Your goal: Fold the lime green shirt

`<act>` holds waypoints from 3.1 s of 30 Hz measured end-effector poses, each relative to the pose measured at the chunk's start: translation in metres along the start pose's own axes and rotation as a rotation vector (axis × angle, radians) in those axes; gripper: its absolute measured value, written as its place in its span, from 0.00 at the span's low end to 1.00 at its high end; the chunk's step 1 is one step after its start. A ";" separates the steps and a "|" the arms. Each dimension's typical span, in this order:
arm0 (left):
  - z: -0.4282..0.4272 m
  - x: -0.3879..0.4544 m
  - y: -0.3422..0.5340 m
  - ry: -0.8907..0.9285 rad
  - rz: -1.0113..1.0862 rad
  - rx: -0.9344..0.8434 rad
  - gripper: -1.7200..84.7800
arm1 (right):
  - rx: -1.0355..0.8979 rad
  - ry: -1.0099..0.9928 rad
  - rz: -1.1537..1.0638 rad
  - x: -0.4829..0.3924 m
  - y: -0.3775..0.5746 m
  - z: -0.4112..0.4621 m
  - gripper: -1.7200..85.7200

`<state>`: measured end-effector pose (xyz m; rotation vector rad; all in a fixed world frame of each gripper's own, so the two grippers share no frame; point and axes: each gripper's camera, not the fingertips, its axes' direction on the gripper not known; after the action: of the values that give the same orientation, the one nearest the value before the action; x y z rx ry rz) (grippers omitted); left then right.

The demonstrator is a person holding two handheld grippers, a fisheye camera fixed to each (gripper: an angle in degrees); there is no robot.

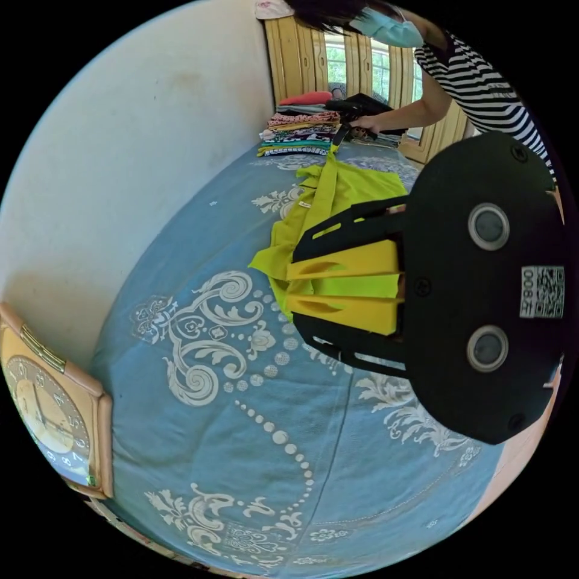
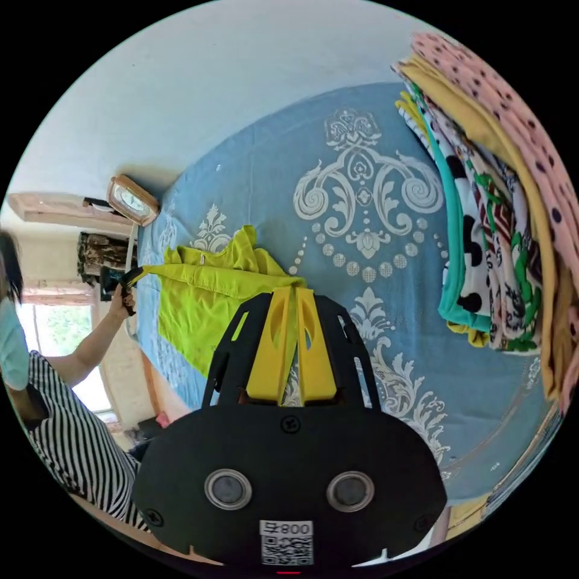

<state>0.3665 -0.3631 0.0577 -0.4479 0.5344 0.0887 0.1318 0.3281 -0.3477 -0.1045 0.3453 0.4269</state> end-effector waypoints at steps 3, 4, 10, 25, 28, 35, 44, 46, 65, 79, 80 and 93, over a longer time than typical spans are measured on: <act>0.002 0.011 0.012 -0.048 -0.017 0.053 0.06 | 0.033 0.085 -0.116 -0.051 -0.003 0.010 0.02; 0.004 0.012 0.014 -0.048 -0.032 0.066 0.05 | 0.035 0.091 -0.146 -0.061 -0.004 0.013 0.02; -0.004 0.007 0.016 -0.071 -0.155 0.248 0.04 | -0.125 0.077 -0.399 -0.141 -0.025 0.079 0.02; 0.172 0.127 0.012 -0.076 0.459 -0.243 0.02 | -0.194 0.219 -0.559 -0.203 -0.049 0.134 0.02; 0.182 0.131 0.000 -0.161 0.489 -0.224 0.02 | -0.159 0.244 -0.554 -0.203 -0.053 0.131 0.02; 0.169 0.125 -0.015 -0.185 0.471 -0.059 0.02 | -0.031 0.223 -0.462 -0.186 -0.060 0.112 0.02; 0.176 0.052 0.006 -0.235 0.302 -0.062 0.02 | -0.013 0.209 -0.260 -0.123 -0.014 0.108 0.02; 0.180 0.038 0.007 -0.182 0.287 -0.051 0.02 | -0.033 0.174 -0.236 -0.110 -0.012 0.117 0.02; 0.153 -0.113 0.108 -0.108 -0.079 -0.072 0.02 | -0.063 0.002 -0.014 -0.013 0.137 0.098 0.02; 0.142 -0.186 0.165 -0.063 -0.217 -0.067 0.04 | 0.011 -0.132 0.169 0.068 0.216 0.075 0.02; 0.144 -0.197 0.175 -0.032 -0.264 -0.064 0.05 | 0.014 -0.155 0.186 0.074 0.225 0.074 0.02; 0.222 -0.261 0.233 0.354 -0.471 -0.002 0.12 | -0.103 -0.201 -0.099 0.046 0.214 0.113 0.03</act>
<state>0.2012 -0.0480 0.2703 -0.5857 0.7615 -0.4494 0.1149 0.5591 -0.2635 -0.1771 0.1200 0.3539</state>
